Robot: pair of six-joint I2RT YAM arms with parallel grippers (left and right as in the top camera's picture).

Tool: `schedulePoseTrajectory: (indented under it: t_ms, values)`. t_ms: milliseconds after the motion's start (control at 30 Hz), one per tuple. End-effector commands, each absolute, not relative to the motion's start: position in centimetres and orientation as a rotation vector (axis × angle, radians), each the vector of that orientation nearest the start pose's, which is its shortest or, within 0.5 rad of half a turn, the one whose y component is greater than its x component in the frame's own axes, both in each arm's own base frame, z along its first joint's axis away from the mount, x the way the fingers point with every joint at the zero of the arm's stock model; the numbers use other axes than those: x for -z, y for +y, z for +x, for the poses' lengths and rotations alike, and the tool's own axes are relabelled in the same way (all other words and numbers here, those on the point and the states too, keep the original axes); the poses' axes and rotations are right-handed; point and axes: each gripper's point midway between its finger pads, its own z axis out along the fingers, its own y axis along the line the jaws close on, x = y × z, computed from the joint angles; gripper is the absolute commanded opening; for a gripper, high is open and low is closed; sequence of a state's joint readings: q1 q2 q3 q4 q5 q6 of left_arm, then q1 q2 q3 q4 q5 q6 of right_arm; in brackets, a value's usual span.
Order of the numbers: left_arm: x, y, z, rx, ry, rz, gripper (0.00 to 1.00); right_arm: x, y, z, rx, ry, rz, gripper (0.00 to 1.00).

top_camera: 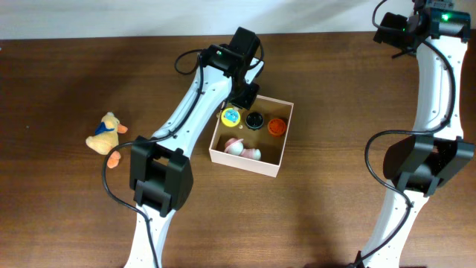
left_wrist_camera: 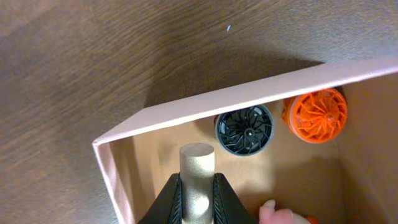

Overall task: Pack container
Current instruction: 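Carry the yellow-headed toy over the box with left gripper, then lower the toy into the box and open left gripper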

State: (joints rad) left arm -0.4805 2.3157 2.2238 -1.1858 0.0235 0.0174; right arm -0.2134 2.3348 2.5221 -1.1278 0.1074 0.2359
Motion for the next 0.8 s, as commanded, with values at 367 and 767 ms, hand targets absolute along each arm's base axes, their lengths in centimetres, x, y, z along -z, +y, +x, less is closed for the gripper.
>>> schedulePoseTrajectory:
  t_ms: [367,767]
  values:
    - [-5.9,-25.1,46.6,0.146,2.858,0.581,0.02,-21.9,-13.8,55.9,0.121,2.418,0.606,0.99]
    - [-2.4,-25.0,46.7,0.122,2.902,0.585,0.02,-21.9,-13.8,55.9,0.121,2.418,0.606,0.99]
